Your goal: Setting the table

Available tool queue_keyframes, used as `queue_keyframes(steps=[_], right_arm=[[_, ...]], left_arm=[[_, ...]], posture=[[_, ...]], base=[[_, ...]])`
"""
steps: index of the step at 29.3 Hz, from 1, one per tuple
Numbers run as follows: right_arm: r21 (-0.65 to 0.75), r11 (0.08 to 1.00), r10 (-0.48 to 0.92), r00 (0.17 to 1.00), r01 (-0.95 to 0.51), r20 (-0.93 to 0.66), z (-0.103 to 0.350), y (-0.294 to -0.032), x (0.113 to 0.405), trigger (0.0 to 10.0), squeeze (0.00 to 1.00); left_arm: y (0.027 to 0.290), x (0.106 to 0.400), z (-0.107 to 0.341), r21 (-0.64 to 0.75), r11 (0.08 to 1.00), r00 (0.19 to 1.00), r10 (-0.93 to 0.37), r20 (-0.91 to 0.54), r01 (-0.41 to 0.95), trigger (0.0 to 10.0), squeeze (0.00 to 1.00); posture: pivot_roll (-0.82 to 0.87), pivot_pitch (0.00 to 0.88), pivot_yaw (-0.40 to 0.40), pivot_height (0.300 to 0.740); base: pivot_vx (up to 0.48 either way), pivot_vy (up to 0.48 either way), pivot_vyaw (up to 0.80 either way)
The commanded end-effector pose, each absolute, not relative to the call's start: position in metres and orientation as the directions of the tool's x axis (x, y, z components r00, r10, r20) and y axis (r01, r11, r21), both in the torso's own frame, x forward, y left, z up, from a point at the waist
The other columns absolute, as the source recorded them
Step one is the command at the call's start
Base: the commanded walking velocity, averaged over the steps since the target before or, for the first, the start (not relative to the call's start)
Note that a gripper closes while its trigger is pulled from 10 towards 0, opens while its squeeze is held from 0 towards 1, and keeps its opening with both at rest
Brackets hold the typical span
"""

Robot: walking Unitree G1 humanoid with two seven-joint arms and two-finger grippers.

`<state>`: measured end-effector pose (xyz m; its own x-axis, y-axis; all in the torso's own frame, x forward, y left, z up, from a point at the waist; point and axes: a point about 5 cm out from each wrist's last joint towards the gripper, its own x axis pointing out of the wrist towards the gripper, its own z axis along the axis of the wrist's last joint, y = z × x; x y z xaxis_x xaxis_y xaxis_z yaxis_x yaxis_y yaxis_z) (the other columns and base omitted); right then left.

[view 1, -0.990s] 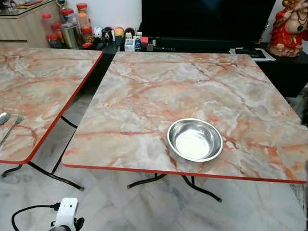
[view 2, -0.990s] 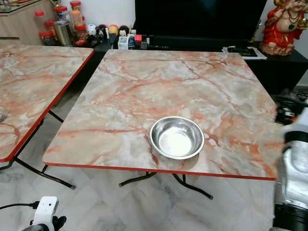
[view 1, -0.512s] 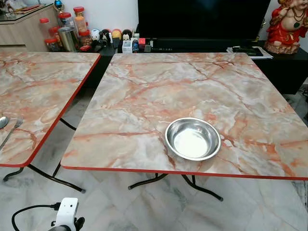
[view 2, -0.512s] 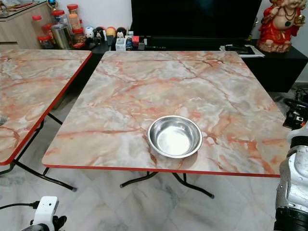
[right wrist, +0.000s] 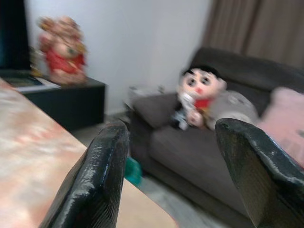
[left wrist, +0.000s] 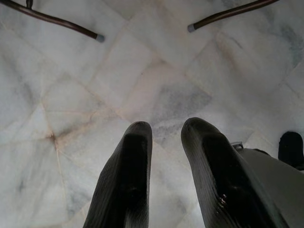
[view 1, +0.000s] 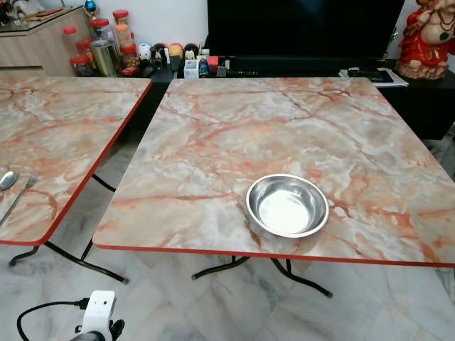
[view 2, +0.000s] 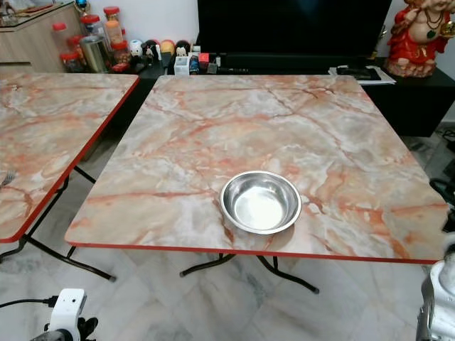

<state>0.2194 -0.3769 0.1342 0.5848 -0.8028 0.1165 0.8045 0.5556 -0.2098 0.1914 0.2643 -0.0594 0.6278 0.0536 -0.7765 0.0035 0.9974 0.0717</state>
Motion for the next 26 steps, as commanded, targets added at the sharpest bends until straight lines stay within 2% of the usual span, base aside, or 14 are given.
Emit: queue_keyframes(steps=[1,3,8,11,20,22,26], right_arm=[[-0.226,0.506,-0.838,0.536,0.833,0.100,0.131,-0.379,0.214,10.0,0.00],[-0.237,0.491,-0.847,0.523,0.839,0.095,0.129,-0.379,0.212,10.0,0.00],[-0.258,0.398,-0.916,0.368,0.880,-0.157,0.074,-0.373,0.189,10.0,0.00],[-0.253,0.372,-0.920,0.319,0.893,-0.228,0.059,-0.369,0.183,10.0,0.00],[-0.287,0.375,-0.894,0.263,0.881,-0.363,0.029,-0.357,0.177,10.0,0.00],[-0.274,0.387,-0.856,0.232,0.881,-0.462,0.010,-0.351,0.172,10.0,0.00],[-0.270,0.395,-0.816,0.199,0.878,-0.543,-0.007,-0.344,0.166,10.0,0.00]], left_arm=[[0.267,0.193,-0.058,0.076,0.997,0.633,0.060,-0.772,-0.002,10.0,0.00],[0.267,0.193,-0.058,0.075,0.997,0.633,0.059,-0.772,-0.002,10.0,0.00],[0.266,0.192,-0.058,0.073,0.997,0.631,0.056,-0.774,0.001,10.0,0.00],[0.265,0.192,-0.059,0.072,0.997,0.630,0.054,-0.775,0.002,10.0,0.00],[0.265,0.191,-0.059,0.070,0.998,0.629,0.053,-0.776,0.003,10.0,0.00],[0.265,0.191,-0.059,0.068,0.998,0.630,0.052,-0.775,0.002,10.0,0.00],[0.264,0.192,-0.059,0.063,0.998,0.631,0.050,-0.774,-0.002,10.0,0.00]], posture=[[-0.07,0.000,0.038,0.736],[-0.07,0.000,0.038,0.736],[-0.06,0.000,0.028,0.736],[-0.06,0.000,0.026,0.736],[-0.06,0.000,0.022,0.736],[-0.06,0.000,0.020,0.736],[-0.06,0.000,0.015,0.736]], base=[[0.000,0.000,0.00],[0.000,0.000,0.00],[0.000,0.000,0.00],[0.000,0.000,0.00],[0.000,0.000,0.00],[0.000,0.000,0.00],[0.000,0.000,0.00]])
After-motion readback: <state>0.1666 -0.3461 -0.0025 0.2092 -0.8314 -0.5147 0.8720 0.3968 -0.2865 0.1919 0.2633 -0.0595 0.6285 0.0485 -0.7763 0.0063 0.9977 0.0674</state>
